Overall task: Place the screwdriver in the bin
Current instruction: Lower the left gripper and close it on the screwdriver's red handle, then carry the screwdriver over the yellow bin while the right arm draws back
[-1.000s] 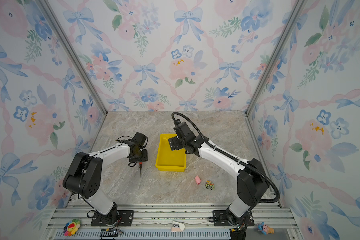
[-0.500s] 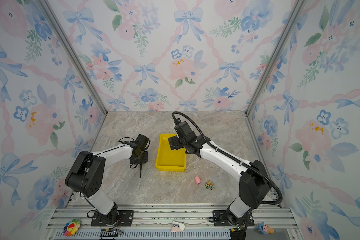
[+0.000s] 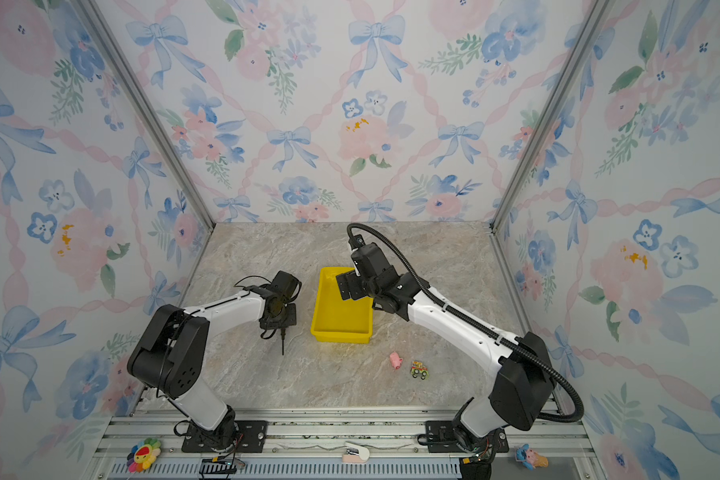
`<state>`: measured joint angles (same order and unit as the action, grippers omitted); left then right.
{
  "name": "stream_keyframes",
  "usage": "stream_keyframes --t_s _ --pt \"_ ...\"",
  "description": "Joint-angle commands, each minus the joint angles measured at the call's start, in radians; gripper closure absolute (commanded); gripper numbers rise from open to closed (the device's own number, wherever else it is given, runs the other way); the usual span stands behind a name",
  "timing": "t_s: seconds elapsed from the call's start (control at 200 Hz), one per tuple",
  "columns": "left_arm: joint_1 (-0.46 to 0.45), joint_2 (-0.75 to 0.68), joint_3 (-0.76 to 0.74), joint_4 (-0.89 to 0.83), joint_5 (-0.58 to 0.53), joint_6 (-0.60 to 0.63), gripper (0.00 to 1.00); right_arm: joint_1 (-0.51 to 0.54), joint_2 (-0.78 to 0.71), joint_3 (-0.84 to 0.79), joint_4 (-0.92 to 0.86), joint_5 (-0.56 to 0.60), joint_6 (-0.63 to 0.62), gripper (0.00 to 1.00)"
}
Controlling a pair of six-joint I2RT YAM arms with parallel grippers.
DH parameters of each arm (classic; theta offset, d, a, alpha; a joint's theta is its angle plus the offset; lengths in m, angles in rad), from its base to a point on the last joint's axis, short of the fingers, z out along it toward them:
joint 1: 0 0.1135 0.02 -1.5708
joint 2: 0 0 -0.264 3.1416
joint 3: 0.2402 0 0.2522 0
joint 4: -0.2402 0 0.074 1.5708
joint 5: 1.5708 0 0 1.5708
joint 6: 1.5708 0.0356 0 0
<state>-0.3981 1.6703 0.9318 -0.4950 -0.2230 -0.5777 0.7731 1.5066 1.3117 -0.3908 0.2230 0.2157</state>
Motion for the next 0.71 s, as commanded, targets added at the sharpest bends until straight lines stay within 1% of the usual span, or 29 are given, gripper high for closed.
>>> stream_keyframes --t_s 0.0,0.175,0.325,0.45,0.555,0.7 --pt "-0.009 -0.018 -0.021 -0.034 -0.005 -0.03 1.0 -0.019 -0.042 -0.029 0.003 -0.032 -0.016 0.03" --pt "-0.019 -0.035 0.008 -0.073 0.007 -0.083 1.0 -0.064 -0.095 -0.048 -0.008 -0.119 -0.016 0.03" --pt "-0.039 -0.075 0.057 -0.12 -0.035 -0.107 1.0 -0.099 -0.163 -0.098 0.008 -0.178 -0.021 0.03" --pt "-0.058 -0.121 0.093 -0.139 -0.057 -0.128 1.0 -0.114 -0.217 -0.148 0.019 -0.195 -0.051 0.03" --pt "-0.081 -0.155 0.136 -0.143 -0.062 -0.122 1.0 -0.145 -0.271 -0.189 0.021 -0.225 -0.03 0.03" --pt "-0.103 -0.165 0.231 -0.171 -0.065 -0.117 1.0 -0.176 -0.367 -0.255 0.034 -0.241 -0.006 0.03"
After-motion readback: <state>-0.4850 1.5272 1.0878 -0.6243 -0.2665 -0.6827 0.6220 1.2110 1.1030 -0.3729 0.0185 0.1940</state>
